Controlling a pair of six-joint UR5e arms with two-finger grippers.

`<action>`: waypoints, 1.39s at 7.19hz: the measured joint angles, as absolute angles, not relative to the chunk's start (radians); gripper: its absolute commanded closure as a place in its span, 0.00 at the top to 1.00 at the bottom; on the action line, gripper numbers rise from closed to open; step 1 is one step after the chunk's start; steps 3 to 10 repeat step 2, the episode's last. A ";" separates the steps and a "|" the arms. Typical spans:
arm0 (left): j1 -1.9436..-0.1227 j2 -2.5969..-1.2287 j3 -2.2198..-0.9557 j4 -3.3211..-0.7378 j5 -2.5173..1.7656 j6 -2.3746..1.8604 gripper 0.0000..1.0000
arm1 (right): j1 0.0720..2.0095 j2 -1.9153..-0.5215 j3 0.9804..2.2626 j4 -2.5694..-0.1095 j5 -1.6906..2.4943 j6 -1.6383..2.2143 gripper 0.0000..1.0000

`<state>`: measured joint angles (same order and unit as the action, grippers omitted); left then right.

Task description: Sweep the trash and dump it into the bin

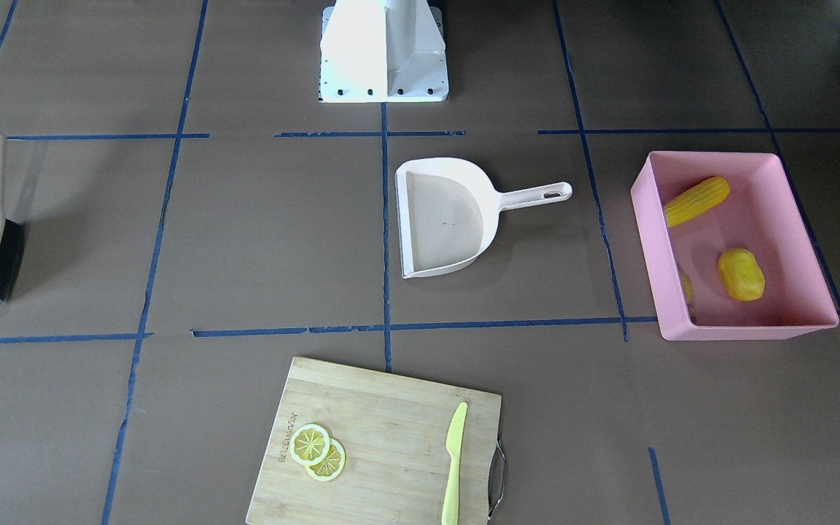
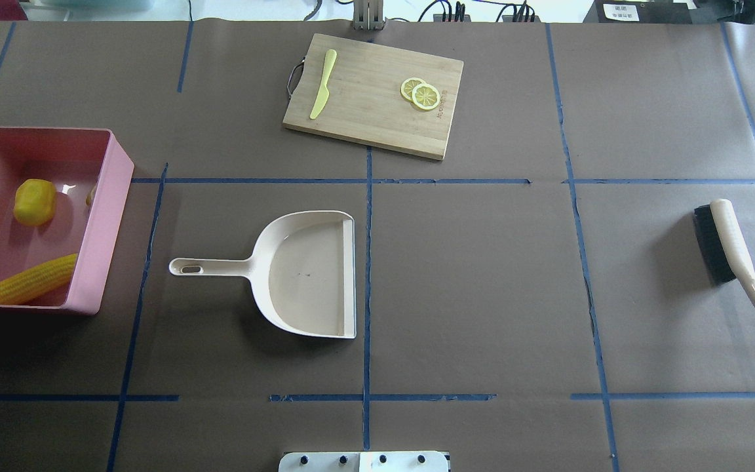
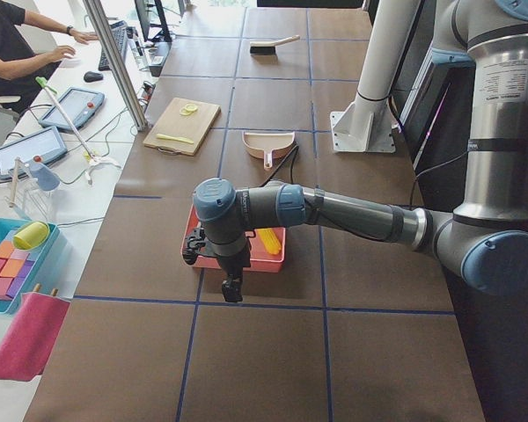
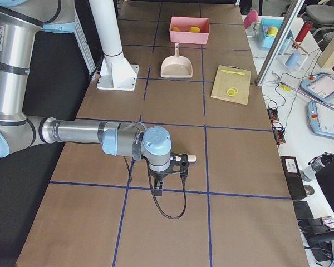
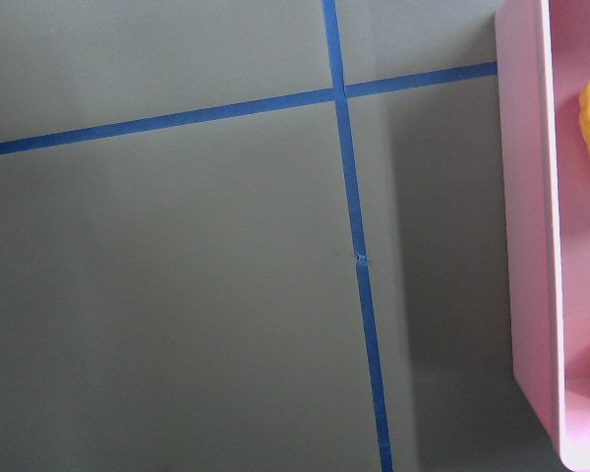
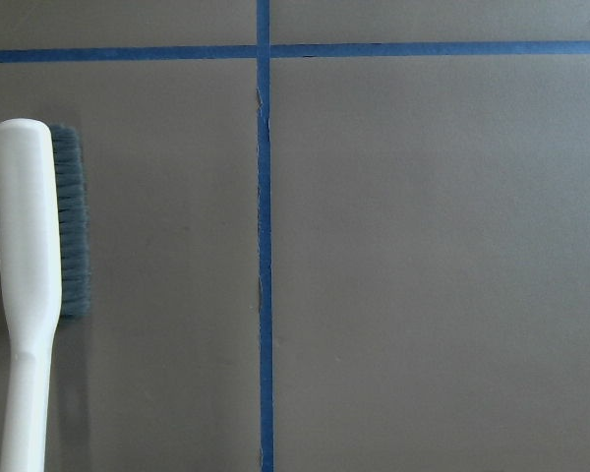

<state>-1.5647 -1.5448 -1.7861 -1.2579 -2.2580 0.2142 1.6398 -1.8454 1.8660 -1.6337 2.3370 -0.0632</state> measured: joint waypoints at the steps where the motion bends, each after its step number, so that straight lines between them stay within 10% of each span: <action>1: -1.565 -1.545 -1.783 -1.258 -2.258 0.215 1.00 | 1.640 -1.845 1.868 -1.634 2.338 -0.062 1.00; 10: -1.565 -1.545 -1.784 -1.258 -2.257 0.215 1.00 | 1.640 -1.841 1.867 -1.634 2.339 -0.061 1.00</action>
